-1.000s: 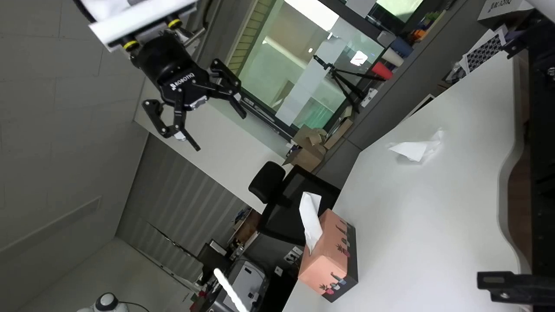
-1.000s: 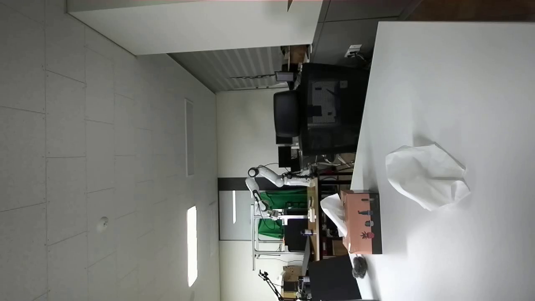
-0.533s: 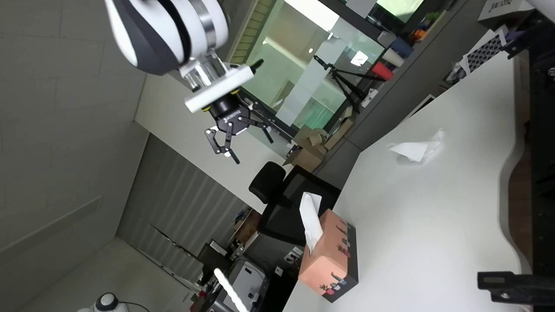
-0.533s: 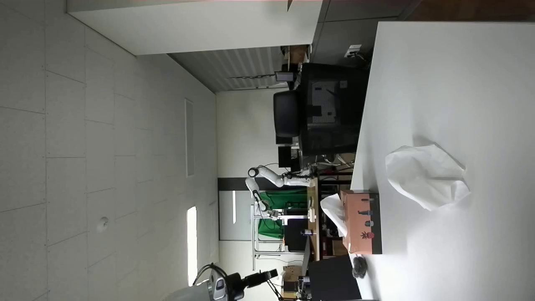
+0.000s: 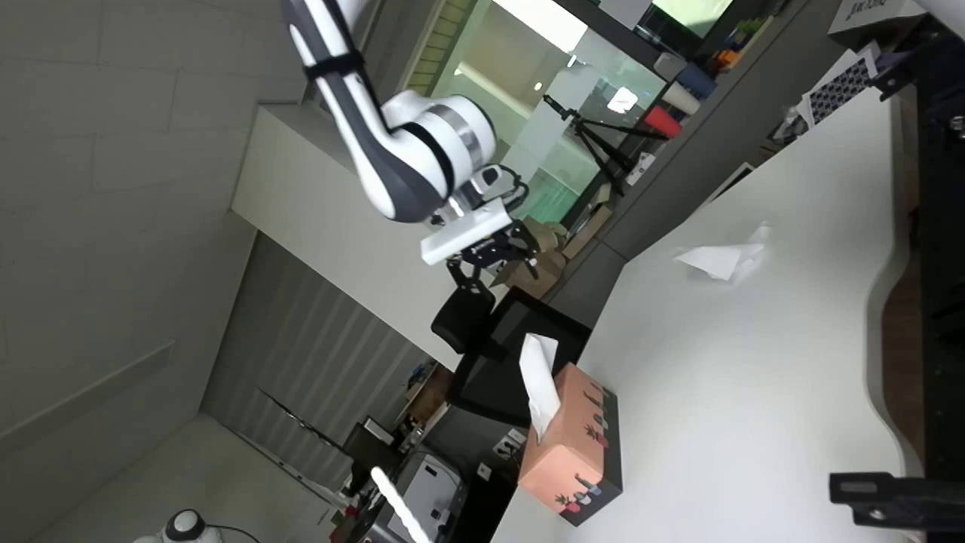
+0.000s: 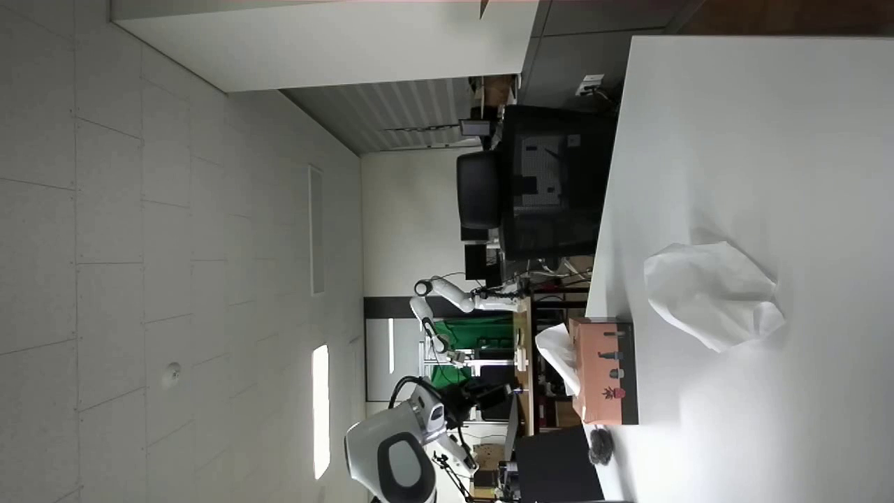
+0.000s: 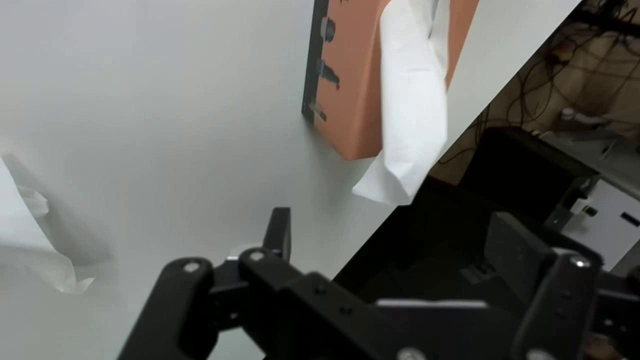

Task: Take a tissue from the tissue box and put it on the table

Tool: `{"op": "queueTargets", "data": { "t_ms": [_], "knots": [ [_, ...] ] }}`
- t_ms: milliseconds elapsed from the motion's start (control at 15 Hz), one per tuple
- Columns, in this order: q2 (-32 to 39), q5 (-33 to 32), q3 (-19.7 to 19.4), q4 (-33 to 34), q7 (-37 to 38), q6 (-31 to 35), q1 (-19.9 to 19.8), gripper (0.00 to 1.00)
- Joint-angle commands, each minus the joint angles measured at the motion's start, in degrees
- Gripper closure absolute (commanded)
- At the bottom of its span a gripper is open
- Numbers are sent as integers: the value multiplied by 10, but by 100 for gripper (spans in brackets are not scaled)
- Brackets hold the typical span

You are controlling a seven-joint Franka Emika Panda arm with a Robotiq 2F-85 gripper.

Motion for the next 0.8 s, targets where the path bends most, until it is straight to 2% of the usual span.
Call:
{"op": "queueTargets", "data": {
  "t_ms": [0, 67, 200, 400, 467, 733],
  "knots": [
    [103, -82, -73, 66, 119, 24, 11, 0],
    [126, -87, -110, 84, 144, 25, 38, 0],
    [171, -65, -149, 127, 187, 17, 79, 0],
    [218, -24, -139, 183, 219, 26, 97, 0],
    [229, 35, -134, 202, 187, 29, 110, 0],
    [262, 103, -134, 262, 186, 45, 146, 0]
  ]
}}
